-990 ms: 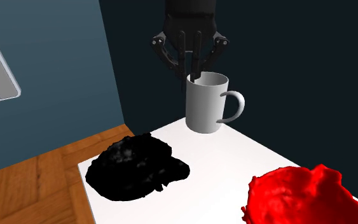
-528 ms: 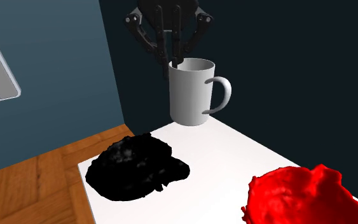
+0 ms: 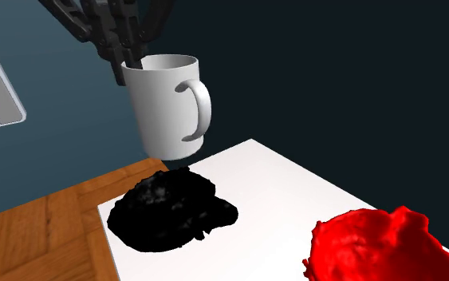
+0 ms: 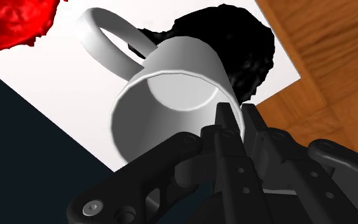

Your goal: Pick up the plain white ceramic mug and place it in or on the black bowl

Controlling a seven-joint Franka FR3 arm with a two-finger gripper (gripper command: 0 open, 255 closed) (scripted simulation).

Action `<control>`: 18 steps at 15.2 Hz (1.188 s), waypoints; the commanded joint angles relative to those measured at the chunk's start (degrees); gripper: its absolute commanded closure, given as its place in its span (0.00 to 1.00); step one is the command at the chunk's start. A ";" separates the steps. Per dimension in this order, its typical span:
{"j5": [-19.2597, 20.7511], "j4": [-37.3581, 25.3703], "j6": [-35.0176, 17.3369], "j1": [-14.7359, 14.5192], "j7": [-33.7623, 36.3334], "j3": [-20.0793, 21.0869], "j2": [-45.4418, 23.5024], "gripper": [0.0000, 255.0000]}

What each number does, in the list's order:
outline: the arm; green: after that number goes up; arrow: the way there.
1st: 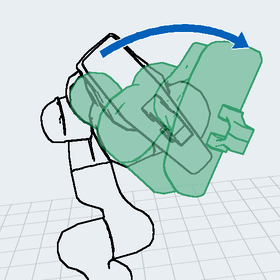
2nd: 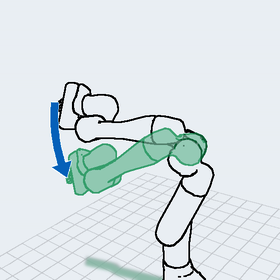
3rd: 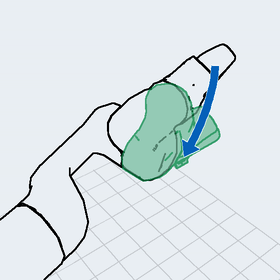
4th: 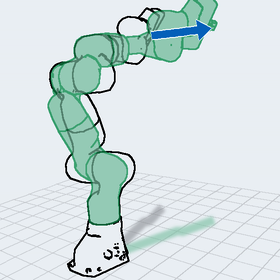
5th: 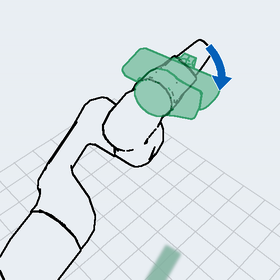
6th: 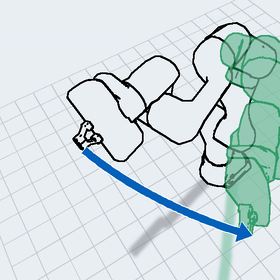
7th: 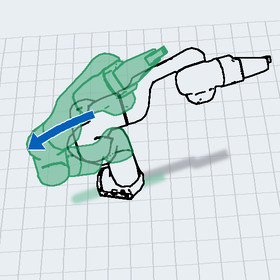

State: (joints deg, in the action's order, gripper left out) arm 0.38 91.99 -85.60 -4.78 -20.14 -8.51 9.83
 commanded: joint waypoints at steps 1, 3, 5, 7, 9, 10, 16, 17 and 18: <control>0.27 2.98 -0.82 -0.34 1.07 0.66 2.13 1.00; 0.35 5.24 -2.47 -0.32 1.12 0.70 2.76 1.00; 0.42 7.42 -4.09 -0.30 1.16 0.72 3.32 1.00; 0.48 9.52 -5.69 -0.29 1.19 0.74 3.82 1.00; 0.54 11.55 -7.28 -0.27 1.22 0.75 4.26 1.00; 0.56 12.54 -8.07 -0.26 1.23 0.75 4.46 1.00; 0.70 18.14 -12.75 -0.20 1.27 0.73 5.39 1.00; 0.71 19.03 -13.53 -0.19 1.28 0.72 5.50 1.00; 0.73 19.89 -14.30 -0.18 1.28 0.72 5.60 1.00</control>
State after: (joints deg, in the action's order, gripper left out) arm 1.08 110.86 -98.99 -4.99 -18.81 -7.76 15.29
